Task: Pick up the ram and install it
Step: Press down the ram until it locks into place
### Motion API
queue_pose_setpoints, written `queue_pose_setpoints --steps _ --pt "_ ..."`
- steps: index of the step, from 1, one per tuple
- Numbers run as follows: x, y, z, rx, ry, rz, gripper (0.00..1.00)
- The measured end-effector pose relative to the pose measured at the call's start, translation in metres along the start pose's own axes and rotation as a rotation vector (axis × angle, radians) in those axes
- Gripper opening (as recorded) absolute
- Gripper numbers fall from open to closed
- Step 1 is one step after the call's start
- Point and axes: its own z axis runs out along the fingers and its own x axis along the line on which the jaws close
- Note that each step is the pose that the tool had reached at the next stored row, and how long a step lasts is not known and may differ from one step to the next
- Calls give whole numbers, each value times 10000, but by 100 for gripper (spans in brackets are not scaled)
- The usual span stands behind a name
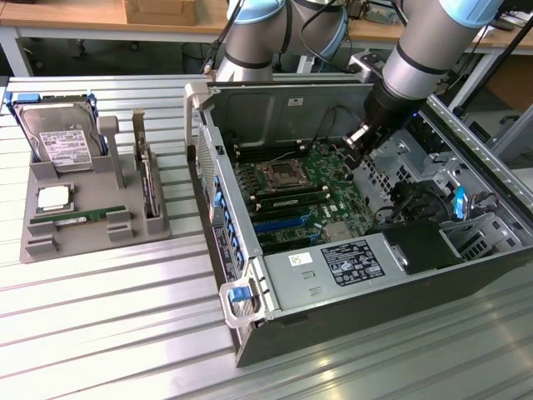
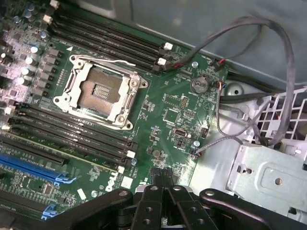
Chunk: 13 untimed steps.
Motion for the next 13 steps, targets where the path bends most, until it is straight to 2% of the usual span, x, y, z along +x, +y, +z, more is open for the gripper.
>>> queue_pose_setpoints --steps 2,8,11,13 --pt "0 0 0 19 -33 332 10" --pt "0 0 2 107 -195 1927 10" --pt "0 0 3 132 -242 2386 10" --pt "0 0 4 177 -324 3197 10"
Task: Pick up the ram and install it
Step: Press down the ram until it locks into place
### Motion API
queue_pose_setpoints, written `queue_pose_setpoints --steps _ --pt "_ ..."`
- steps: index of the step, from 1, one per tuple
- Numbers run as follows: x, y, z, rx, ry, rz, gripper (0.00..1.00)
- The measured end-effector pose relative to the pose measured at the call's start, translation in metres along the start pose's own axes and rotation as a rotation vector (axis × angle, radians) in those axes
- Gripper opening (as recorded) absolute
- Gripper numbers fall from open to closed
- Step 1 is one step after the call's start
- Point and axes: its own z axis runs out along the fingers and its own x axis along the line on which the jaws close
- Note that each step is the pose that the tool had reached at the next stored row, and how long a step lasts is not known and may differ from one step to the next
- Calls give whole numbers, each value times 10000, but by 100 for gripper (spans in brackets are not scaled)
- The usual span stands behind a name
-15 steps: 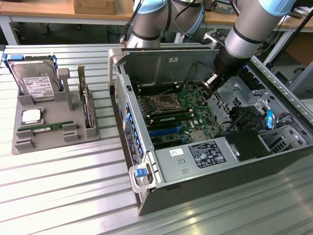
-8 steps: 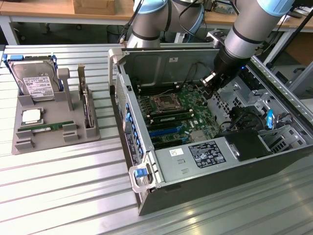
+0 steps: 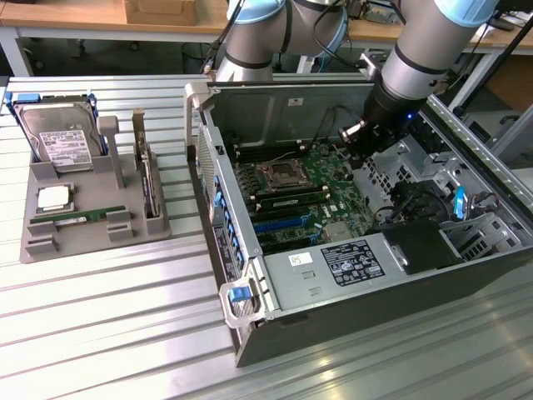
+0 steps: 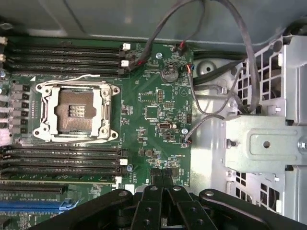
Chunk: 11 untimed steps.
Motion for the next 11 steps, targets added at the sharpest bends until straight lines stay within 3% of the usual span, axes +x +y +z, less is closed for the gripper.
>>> queue_pose_setpoints --steps 3,11 --pt "0 0 1 58 -104 1027 10" --pt "0 0 2 62 -112 1106 10"
